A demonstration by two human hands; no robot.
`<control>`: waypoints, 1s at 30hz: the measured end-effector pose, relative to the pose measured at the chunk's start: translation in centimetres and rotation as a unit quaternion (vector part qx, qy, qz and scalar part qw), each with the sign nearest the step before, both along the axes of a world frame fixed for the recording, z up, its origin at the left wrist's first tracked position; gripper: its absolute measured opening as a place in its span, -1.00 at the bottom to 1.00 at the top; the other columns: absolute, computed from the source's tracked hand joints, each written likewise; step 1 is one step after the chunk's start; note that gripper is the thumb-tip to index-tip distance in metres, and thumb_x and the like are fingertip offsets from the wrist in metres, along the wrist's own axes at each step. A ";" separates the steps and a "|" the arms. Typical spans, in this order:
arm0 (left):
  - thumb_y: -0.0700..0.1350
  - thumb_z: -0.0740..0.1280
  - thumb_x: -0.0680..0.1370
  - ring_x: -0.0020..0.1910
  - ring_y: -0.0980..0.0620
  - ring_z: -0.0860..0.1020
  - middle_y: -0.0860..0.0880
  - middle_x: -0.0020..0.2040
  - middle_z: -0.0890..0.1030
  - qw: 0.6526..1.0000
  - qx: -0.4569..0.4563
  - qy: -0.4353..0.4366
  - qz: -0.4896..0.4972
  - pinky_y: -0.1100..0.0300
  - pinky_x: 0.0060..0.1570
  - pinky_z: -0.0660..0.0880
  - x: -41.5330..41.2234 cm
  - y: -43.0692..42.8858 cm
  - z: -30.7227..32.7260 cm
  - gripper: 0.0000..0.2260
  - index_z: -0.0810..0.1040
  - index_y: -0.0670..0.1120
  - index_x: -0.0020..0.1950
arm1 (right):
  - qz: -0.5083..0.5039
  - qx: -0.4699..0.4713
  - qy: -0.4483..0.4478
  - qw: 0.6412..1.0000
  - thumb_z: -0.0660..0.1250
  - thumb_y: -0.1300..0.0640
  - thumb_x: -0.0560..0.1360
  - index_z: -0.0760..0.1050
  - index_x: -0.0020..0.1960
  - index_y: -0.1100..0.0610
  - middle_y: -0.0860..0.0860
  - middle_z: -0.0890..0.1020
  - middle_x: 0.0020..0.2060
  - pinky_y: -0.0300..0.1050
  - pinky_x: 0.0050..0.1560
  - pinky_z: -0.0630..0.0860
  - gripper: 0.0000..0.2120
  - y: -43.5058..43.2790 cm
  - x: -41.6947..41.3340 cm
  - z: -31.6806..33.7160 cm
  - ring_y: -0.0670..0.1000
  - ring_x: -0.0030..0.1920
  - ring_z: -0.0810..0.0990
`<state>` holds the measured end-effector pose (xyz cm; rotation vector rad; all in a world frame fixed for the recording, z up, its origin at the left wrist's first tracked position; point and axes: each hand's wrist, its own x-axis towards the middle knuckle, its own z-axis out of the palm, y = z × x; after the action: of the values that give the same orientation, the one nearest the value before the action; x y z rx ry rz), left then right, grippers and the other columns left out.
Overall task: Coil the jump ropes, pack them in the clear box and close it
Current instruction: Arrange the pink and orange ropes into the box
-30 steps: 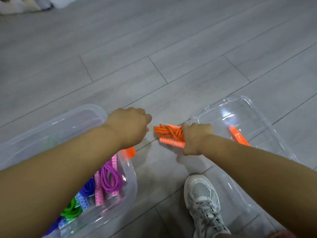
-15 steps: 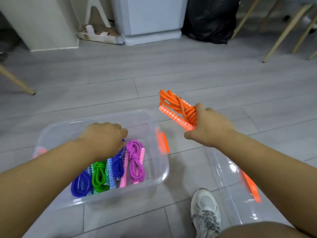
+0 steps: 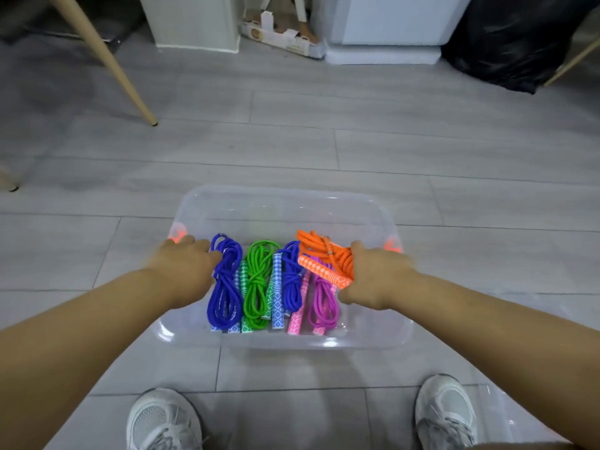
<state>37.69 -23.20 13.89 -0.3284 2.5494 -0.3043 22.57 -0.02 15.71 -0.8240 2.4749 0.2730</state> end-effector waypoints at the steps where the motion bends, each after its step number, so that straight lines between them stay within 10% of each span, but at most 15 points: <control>1: 0.07 0.13 0.60 0.33 -0.08 0.32 -0.04 0.32 0.36 1.000 -0.004 0.002 0.003 0.08 0.21 0.33 0.0 -0.5 -0.6 -0.62 0.29 0.00 0.39 | -0.017 0.008 -0.010 1.000 0.37 -0.14 0.29 0.26 0.10 0.08 0.02 0.45 -0.20 -0.11 -0.24 0.34 -0.48 -0.5 -0.1 -1.2 0.12 -0.18 0.45; 11: -0.01 0.16 0.57 0.41 -0.15 0.18 -0.11 0.39 0.26 0.999 -0.029 0.023 0.000 -0.06 0.45 -0.10 -0.5 -2.7 -4.6 -0.60 0.28 -0.03 0.40 | -0.206 0.015 -0.026 0.978 0.33 0.04 0.39 0.04 0.38 0.26 0.26 0.45 0.23 0.00 0.12 0.43 -0.28 -2.5 -1.2 -10.8 0.23 0.21 0.48; 17: -0.05 0.15 0.57 0.40 -0.18 0.18 -0.13 0.36 0.30 0.999 -0.032 0.031 -0.019 -0.08 0.31 -0.34 0.6 -3.2 -6.0 -0.67 0.36 -0.06 0.33 | -0.127 0.085 -0.058 0.987 0.18 0.12 0.53 -0.04 0.42 0.40 0.34 0.19 0.37 0.06 0.31 0.34 -0.37 -2.8 0.5 -14.3 0.26 0.33 0.32; 30: 0.00 0.13 0.58 0.31 -0.13 0.31 -0.08 0.30 0.37 0.998 -0.054 0.006 -0.034 -0.11 0.41 0.07 -0.7 -2.1 -3.8 -0.68 0.36 -0.02 0.32 | 0.013 0.053 -0.021 0.998 0.23 0.00 0.49 0.44 0.14 0.14 0.13 0.54 0.13 -0.09 -0.10 0.37 -0.70 -3.4 -1.4 -8.9 0.19 0.12 0.53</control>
<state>36.95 -25.32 10.14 -0.2855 2.5652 -0.4686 21.17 -3.40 6.85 -0.8109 2.3895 0.3885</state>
